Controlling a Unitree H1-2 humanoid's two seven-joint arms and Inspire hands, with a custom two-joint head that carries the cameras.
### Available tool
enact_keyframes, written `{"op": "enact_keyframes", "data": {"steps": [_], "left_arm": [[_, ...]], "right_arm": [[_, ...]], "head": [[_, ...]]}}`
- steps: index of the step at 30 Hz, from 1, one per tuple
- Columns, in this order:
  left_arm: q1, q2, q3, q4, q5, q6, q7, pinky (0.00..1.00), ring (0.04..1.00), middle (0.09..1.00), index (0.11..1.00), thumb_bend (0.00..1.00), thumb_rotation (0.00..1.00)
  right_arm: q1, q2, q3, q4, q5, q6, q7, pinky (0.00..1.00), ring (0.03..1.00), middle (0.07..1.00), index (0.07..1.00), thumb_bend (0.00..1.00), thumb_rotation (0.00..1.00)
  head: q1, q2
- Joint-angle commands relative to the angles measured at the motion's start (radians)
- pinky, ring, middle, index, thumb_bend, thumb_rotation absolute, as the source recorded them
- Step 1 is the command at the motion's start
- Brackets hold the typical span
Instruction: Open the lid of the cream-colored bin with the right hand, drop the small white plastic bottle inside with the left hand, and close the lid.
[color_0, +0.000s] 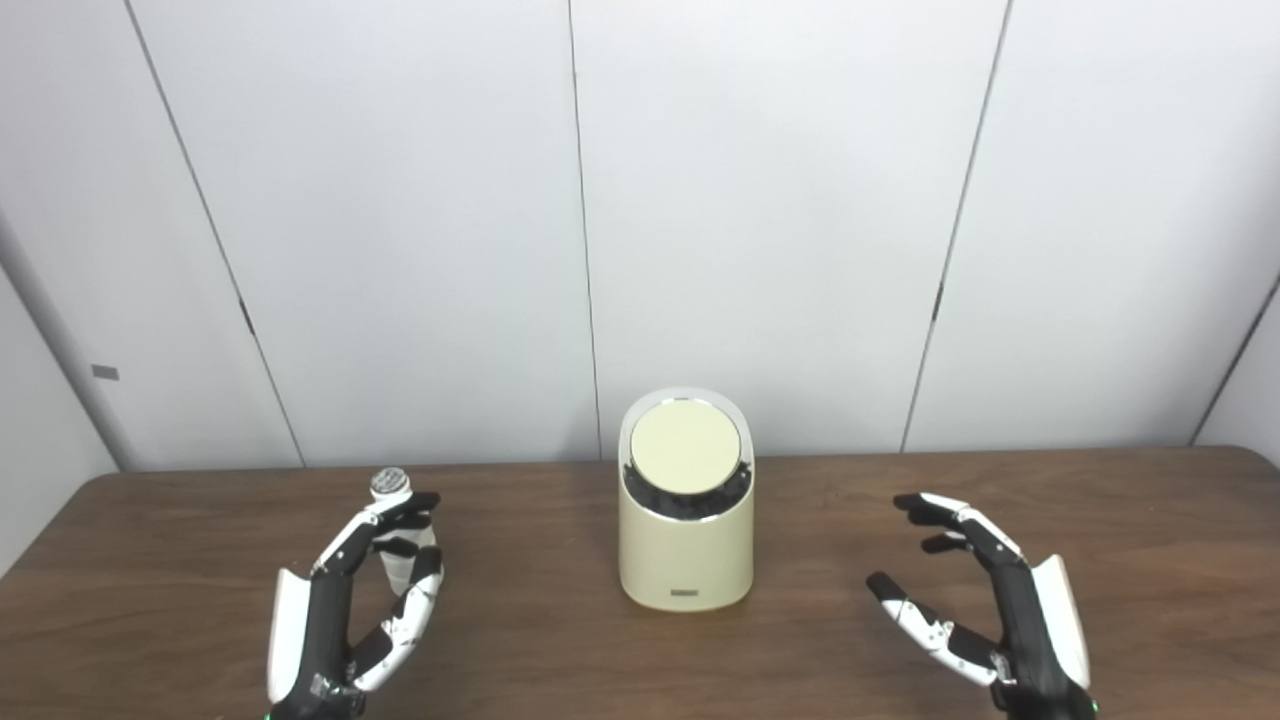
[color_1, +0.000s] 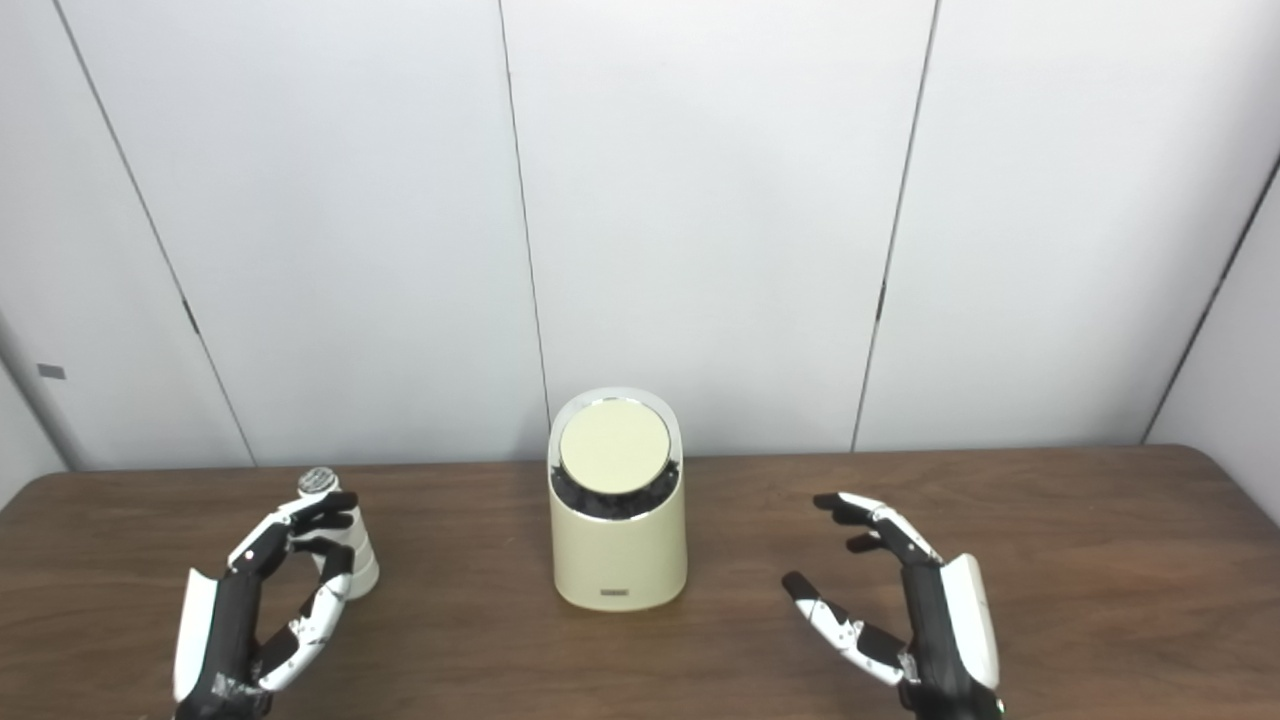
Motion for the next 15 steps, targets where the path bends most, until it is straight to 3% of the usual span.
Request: {"op": "enact_keyframes", "data": {"steps": [1,4,6,9,12,15], "left_arm": [[-0.031,0.015,0.003,-0.021,0.002,-0.023,0.007,0.56,0.677,0.724,0.712,0.26,0.4],[-0.031,0.014,0.004,-0.025,-0.004,-0.023,0.002,0.56,0.678,0.724,0.711,0.25,0.4],[-0.032,0.015,0.005,-0.025,-0.007,-0.023,-0.001,0.56,0.673,0.721,0.709,0.25,0.37],[-0.031,0.015,0.009,-0.024,-0.008,-0.023,-0.008,0.56,0.673,0.719,0.707,0.25,0.37],[-0.029,0.015,0.014,-0.023,-0.003,-0.023,-0.01,0.56,0.674,0.718,0.706,0.25,0.38],[-0.026,0.011,0.017,-0.027,-0.018,-0.023,-0.023,0.56,0.677,0.721,0.707,0.25,0.39]], "right_arm": [[-0.036,-0.01,-0.014,-0.014,0.014,-0.052,-0.021,0.57,0.701,0.724,0.689,0.33,0.28],[-0.056,-0.022,-0.026,0.01,0.02,-0.076,-0.032,0.57,0.698,0.729,0.685,0.33,0.27],[-0.071,-0.025,-0.039,0.014,0.012,-0.062,-0.036,0.6,0.716,0.739,0.692,0.35,0.34],[-0.088,-0.023,-0.037,-0.058,0.027,0.043,0.033,0.62,0.733,0.755,0.728,0.41,0.47],[-0.106,-0.024,-0.023,-0.12,0.055,0.144,0.111,0.69,0.796,0.81,0.792,0.6,0.58],[-0.139,-0.022,-0.006,-0.196,0.025,0.288,0.186,0.8,0.876,0.887,0.867,0.79,0.66]], "head": [[-0.001,0.003],[0.003,0.007],[0.004,0.009],[0.0,0.011],[-0.007,0.014],[-0.007,0.015]]}}
